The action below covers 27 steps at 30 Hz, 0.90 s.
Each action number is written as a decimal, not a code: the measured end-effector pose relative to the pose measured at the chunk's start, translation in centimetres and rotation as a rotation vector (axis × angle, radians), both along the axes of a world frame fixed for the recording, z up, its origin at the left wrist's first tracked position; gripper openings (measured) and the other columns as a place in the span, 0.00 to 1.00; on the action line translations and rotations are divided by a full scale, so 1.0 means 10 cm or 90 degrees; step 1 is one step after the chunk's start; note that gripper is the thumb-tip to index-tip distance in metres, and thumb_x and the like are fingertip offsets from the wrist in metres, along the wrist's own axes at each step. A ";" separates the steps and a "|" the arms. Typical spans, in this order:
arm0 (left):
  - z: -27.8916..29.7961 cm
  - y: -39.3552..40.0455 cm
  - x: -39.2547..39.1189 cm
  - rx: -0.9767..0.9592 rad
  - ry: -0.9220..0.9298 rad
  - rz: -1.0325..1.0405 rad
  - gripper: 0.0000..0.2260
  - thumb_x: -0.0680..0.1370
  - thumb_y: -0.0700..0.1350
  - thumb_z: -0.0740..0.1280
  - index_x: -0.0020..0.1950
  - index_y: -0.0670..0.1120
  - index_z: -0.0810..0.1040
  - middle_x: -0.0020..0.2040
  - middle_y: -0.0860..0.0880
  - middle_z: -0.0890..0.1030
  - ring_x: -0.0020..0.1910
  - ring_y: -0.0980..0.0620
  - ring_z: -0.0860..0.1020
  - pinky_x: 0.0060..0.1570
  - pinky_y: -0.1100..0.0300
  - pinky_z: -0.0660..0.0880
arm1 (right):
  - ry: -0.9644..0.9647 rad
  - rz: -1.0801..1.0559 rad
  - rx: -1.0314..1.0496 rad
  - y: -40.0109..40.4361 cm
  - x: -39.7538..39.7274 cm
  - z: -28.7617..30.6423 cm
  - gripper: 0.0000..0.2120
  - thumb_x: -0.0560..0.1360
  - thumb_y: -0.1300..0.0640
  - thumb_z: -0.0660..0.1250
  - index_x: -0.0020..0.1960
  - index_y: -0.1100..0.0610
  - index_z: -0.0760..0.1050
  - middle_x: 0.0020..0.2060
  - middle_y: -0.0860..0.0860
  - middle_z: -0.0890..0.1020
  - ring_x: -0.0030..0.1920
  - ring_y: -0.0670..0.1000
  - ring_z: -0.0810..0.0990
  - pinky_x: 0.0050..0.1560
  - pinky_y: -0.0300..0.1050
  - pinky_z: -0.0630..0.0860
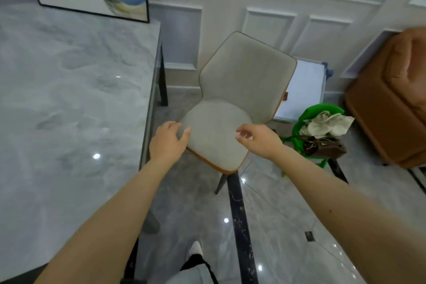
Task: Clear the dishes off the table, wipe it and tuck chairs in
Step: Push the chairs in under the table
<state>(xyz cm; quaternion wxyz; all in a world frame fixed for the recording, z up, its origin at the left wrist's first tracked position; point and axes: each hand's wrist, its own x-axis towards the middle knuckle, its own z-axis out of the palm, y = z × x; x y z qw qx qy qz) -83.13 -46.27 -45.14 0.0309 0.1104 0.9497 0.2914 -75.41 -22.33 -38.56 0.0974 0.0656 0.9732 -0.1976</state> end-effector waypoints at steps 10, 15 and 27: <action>0.20 0.98 -1.49 0.005 -0.028 -0.006 0.24 0.79 0.61 0.54 0.68 0.49 0.71 0.69 0.48 0.70 0.66 0.46 0.69 0.60 0.48 0.72 | 0.024 -0.062 0.021 1.12 -1.47 0.23 0.16 0.78 0.47 0.61 0.61 0.53 0.75 0.55 0.50 0.81 0.56 0.52 0.78 0.55 0.46 0.74; 0.22 1.30 -1.86 -0.009 -0.017 0.037 0.25 0.79 0.62 0.54 0.68 0.49 0.71 0.69 0.48 0.70 0.66 0.47 0.69 0.58 0.48 0.72 | 0.036 -0.017 0.016 1.59 -2.07 0.15 0.16 0.78 0.48 0.60 0.61 0.53 0.75 0.54 0.50 0.81 0.56 0.52 0.78 0.52 0.45 0.73; -0.11 2.80 -2.07 -0.034 -0.059 0.314 0.24 0.79 0.62 0.54 0.66 0.48 0.73 0.64 0.46 0.75 0.60 0.45 0.74 0.55 0.50 0.73 | 0.018 0.178 0.004 3.22 -3.35 -0.38 0.19 0.77 0.46 0.58 0.64 0.53 0.72 0.58 0.50 0.79 0.57 0.54 0.77 0.52 0.49 0.75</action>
